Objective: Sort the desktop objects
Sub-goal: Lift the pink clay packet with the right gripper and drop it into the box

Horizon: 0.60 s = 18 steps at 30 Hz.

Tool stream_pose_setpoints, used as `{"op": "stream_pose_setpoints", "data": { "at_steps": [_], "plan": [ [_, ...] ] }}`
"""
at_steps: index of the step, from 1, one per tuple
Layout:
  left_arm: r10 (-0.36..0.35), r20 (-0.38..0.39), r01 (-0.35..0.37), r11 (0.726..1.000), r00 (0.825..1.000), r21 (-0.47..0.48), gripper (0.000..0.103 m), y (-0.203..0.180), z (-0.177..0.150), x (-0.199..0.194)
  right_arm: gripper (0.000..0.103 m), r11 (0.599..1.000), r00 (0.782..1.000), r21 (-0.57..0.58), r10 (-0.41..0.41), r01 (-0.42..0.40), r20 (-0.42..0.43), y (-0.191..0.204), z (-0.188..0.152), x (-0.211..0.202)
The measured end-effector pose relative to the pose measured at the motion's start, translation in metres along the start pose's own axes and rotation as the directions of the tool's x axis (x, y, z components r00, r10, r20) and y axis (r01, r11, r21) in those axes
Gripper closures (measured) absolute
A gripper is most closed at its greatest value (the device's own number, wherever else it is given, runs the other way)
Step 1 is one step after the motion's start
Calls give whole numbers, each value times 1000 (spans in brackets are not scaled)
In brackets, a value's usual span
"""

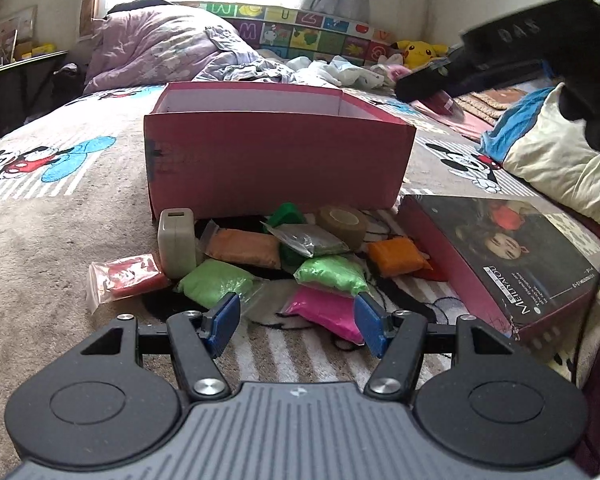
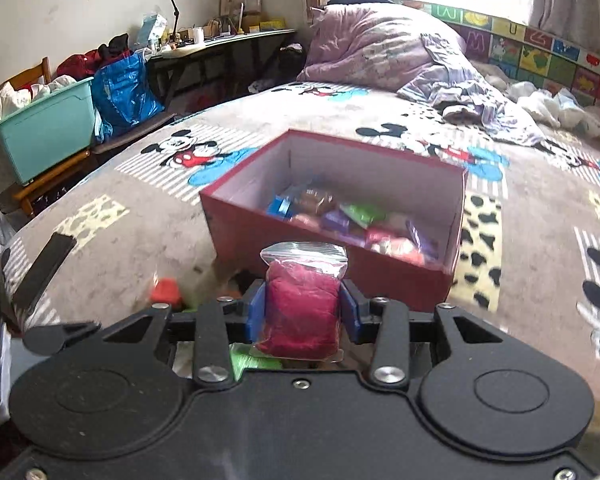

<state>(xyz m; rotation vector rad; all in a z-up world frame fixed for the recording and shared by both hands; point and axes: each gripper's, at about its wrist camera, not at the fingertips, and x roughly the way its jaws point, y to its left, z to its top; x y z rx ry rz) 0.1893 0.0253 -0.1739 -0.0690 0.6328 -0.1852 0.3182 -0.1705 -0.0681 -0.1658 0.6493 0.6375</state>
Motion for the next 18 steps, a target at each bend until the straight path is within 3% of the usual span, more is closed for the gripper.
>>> {"op": "stream_pose_setpoints", "data": {
  "at_steps": [9,18],
  "plan": [
    [1,2,-1,1000,1000,-13,41,4,1,2,64,1000,1000,13,-24,24,-3,-22,34,28],
    [-3,-5,2,1000,1000,-25,41,8,1,4,64,994,991,10,-107,108,-80,-56,63,76]
  ]
}}
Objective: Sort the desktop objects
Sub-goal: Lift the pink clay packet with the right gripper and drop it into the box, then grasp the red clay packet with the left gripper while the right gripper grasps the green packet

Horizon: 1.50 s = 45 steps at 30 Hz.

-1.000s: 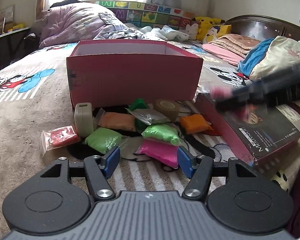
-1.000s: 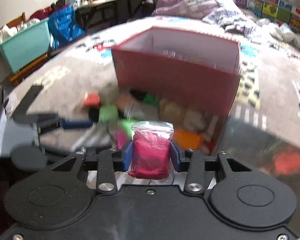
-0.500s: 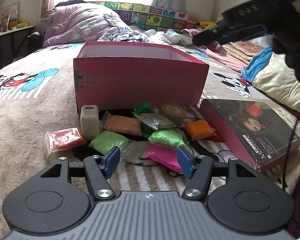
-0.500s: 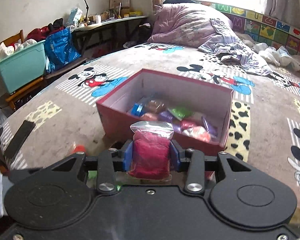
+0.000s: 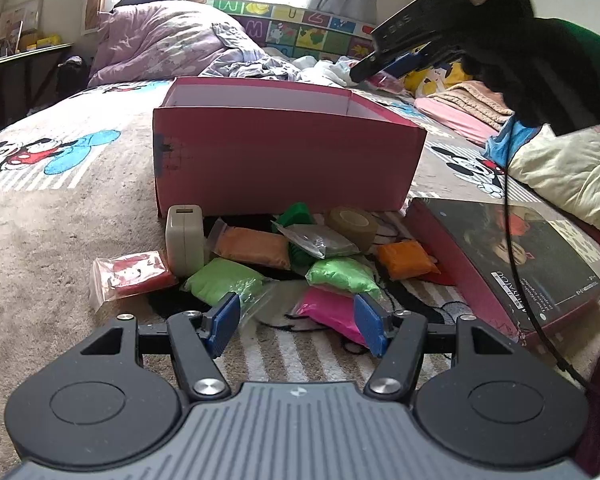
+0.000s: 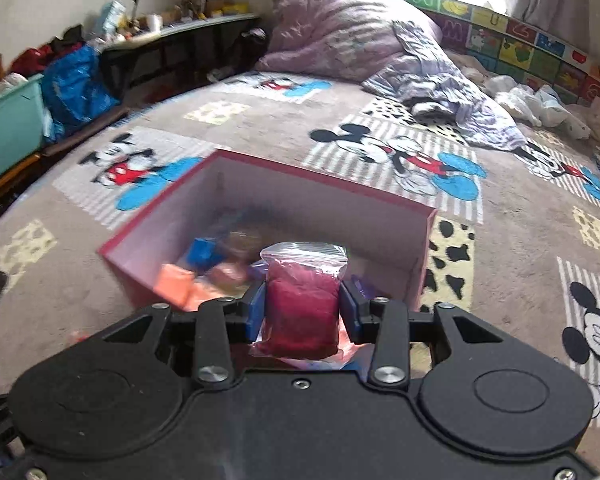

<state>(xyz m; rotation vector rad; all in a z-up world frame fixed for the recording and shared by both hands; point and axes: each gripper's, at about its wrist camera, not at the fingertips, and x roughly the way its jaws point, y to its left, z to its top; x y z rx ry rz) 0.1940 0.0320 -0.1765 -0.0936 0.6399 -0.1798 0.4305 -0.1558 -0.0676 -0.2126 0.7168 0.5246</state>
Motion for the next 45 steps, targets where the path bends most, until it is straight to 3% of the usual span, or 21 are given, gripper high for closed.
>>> {"op": "stream_pose_setpoints", "data": {
  "at_steps": [9,24,32,37,45],
  "plan": [
    [8,-8,-8,1000,1000,-22,41,10,1,5,64,998,993,-33,-57,54,-102,-15,18,49],
    [12,-25,-13,999,1000,-34,41,17,0,14,64,991,960,-50,-129,120,-247,-34,27,114],
    [17,-33,-18,999,999,-29,41,17,-2,17,63,990,962,-48,-141,134,-233,-34,26,116],
    [20,-28,-21,999,999,-25,41,17,-2,16,53,991,970,-23,-134,132,-203,-36,26,110],
    [60,13,-60,998,998,1,41,20,0,14,50,994,987,-18,-113,111,-112,-30,24,74]
  ]
}}
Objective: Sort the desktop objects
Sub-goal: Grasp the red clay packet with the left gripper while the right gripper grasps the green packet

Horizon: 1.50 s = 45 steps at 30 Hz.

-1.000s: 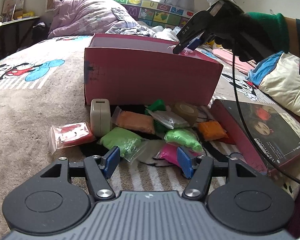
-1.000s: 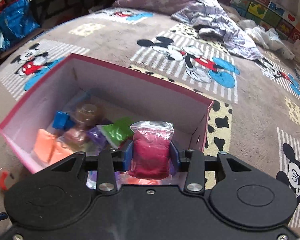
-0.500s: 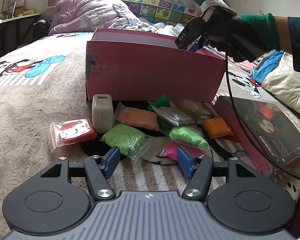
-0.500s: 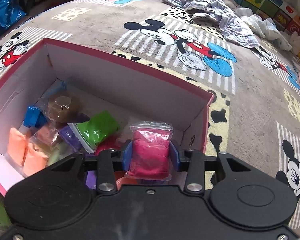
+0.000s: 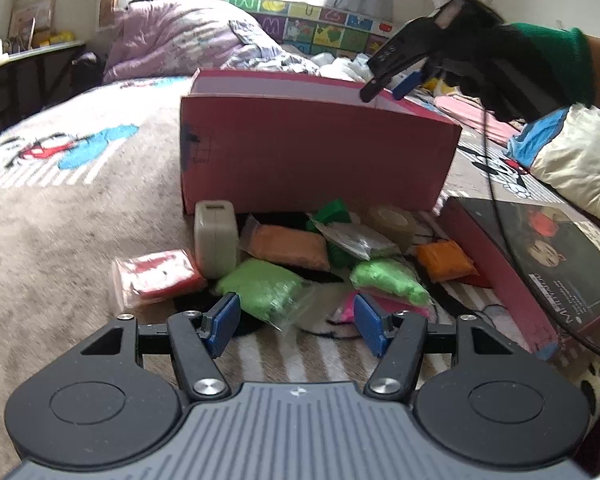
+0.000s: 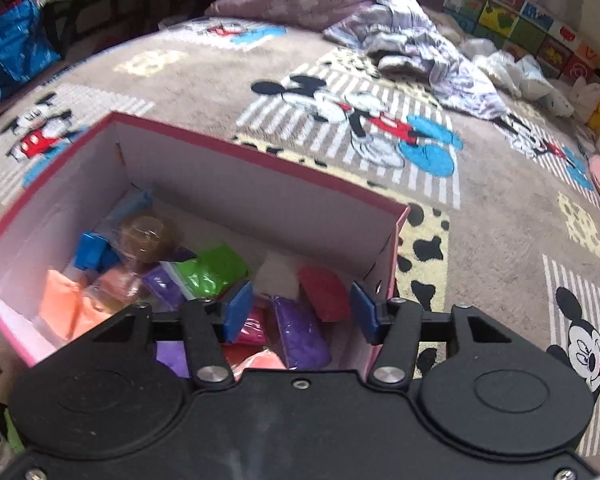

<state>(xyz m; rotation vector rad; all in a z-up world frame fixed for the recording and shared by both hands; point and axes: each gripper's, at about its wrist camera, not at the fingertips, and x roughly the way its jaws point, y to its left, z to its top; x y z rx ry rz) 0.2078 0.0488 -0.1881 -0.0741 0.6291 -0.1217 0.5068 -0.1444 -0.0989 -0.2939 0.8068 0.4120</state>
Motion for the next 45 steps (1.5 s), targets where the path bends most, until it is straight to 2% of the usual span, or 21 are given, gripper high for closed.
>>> {"op": "stream_pose_setpoints", "data": {
  "at_steps": [5,10,14,17,22,24,28,31,33,35,38,43,45],
  "plan": [
    [52,40,-51,999,998,-12,41,13,5,-1,49,999,994,11,41,-42,102,5,-14,-40],
    [113,72,-112,993,991,-26,41,24,9,-1,47,996,977,15,80,-84,197,14,-35,-82],
    [193,117,-193,981,974,-9,41,29,11,-4,45,990,960,41,123,-137,252,22,-58,-111],
    [231,97,-227,973,968,-51,41,37,12,1,44,980,952,51,171,-190,255,32,-78,-120],
    [257,67,-252,965,964,-78,41,43,12,7,44,962,943,3,266,-272,197,62,-116,-118],
    [260,73,-259,965,963,-30,41,38,11,6,44,959,945,-55,284,-279,162,78,-133,-115],
    [252,69,-258,961,965,100,41,25,7,8,51,944,950,-167,301,-284,84,107,-161,-100],
    [261,50,-266,945,964,191,43,17,3,14,55,937,961,-243,270,-249,54,126,-175,-89],
    [274,44,-276,931,961,238,49,13,0,16,56,932,962,-267,267,-244,52,135,-179,-85],
    [297,42,-297,911,954,286,60,10,-2,19,56,928,964,-288,261,-235,57,142,-180,-82],
    [326,41,-319,883,944,345,69,6,-5,23,58,919,971,-343,230,-194,69,152,-181,-77],
    [360,58,-349,834,931,426,70,0,-7,27,70,916,979,-379,179,-130,98,153,-183,-77],
    [343,47,-327,831,938,450,70,-1,-7,27,71,919,981,-383,152,-97,118,149,-184,-79]
  ]
}}
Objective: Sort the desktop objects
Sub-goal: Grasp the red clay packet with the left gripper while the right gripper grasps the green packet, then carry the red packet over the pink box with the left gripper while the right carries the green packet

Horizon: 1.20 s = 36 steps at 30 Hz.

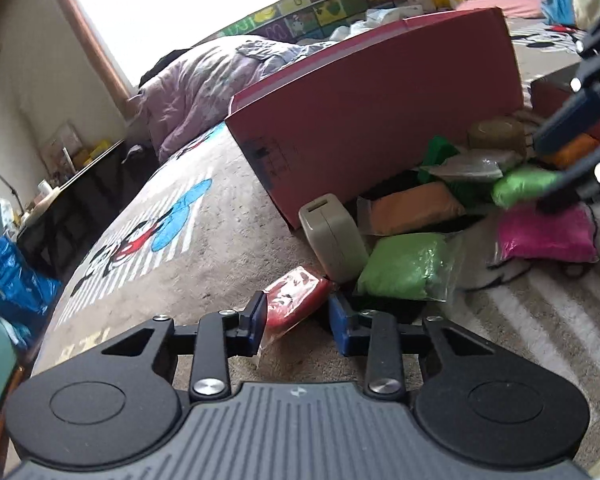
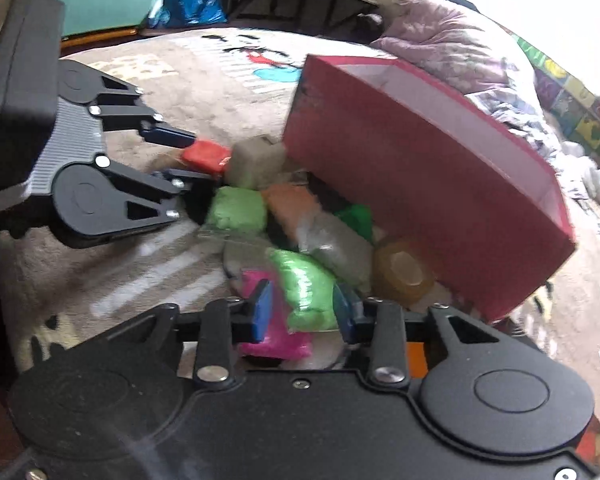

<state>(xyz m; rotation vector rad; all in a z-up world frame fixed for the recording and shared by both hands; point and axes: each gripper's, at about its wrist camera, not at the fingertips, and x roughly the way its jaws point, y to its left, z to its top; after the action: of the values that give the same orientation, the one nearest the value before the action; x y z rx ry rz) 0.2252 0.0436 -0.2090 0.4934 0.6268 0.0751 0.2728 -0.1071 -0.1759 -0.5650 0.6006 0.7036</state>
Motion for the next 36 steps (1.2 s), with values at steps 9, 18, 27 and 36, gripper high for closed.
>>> {"op": "stream_pose_setpoints", "data": {
  "at_steps": [9,18,27,36],
  "plan": [
    [26,31,-29,991,999,129,57,-8,2,16,71,1000,1000,-10,-16,16,-2,4,-9,6],
    [-127,4,127,986,992,-112,76,25,8,21,79,998,1000,63,27,-28,4,-4,-7,9],
    [-429,169,409,564,887,-717,78,111,-28,24,85,927,990,348,134,-141,44,-40,-22,-9],
    [-279,76,252,676,957,-693,78,113,-26,29,85,866,993,487,79,-111,86,-58,-33,-15]
  ]
}}
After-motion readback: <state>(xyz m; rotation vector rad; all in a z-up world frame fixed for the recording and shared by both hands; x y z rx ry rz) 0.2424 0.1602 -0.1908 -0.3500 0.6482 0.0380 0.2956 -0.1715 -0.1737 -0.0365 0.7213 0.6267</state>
